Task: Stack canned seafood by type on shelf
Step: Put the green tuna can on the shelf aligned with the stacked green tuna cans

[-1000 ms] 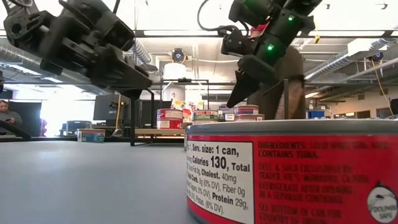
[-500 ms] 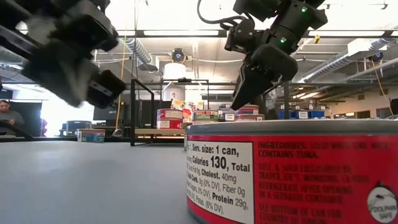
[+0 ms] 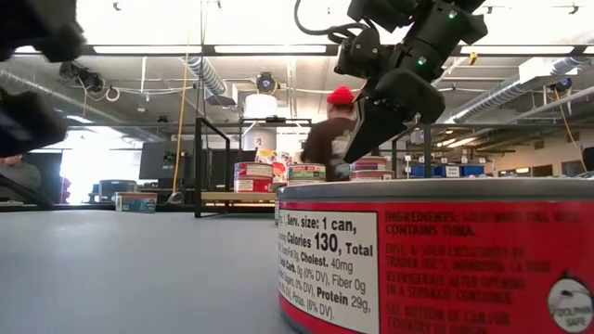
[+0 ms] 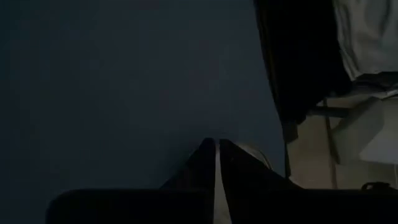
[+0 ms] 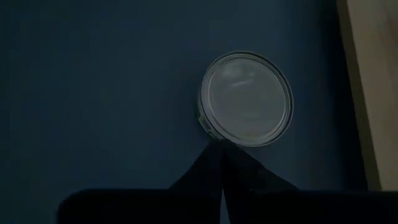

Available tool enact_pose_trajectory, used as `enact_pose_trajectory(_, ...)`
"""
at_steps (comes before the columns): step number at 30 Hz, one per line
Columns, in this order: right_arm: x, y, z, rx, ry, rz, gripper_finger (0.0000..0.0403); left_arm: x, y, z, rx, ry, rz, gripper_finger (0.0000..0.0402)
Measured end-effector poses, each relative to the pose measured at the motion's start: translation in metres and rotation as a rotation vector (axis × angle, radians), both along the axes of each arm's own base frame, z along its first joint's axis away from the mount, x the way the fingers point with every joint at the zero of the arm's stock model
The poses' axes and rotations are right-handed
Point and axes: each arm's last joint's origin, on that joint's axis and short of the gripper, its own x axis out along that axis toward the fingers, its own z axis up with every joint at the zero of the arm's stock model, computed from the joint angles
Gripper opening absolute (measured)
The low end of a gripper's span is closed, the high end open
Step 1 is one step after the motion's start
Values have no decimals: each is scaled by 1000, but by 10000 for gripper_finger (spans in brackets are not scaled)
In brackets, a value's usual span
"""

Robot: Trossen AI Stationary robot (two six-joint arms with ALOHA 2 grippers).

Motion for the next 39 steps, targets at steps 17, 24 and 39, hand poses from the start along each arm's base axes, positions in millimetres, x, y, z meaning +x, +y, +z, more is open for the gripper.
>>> enact_pose_trajectory(17,0,-5,0,-10,0,0,10,-29,-12,-12,128,223,91,96)
enact_pose_trajectory(24,1,-5,0,-10,-4,0,15,-32,-9,-15,139,281,140,91)
enact_pose_trajectory(39,1,-5,0,-10,-6,-1,14,-29,-12,-20,126,273,154,83)
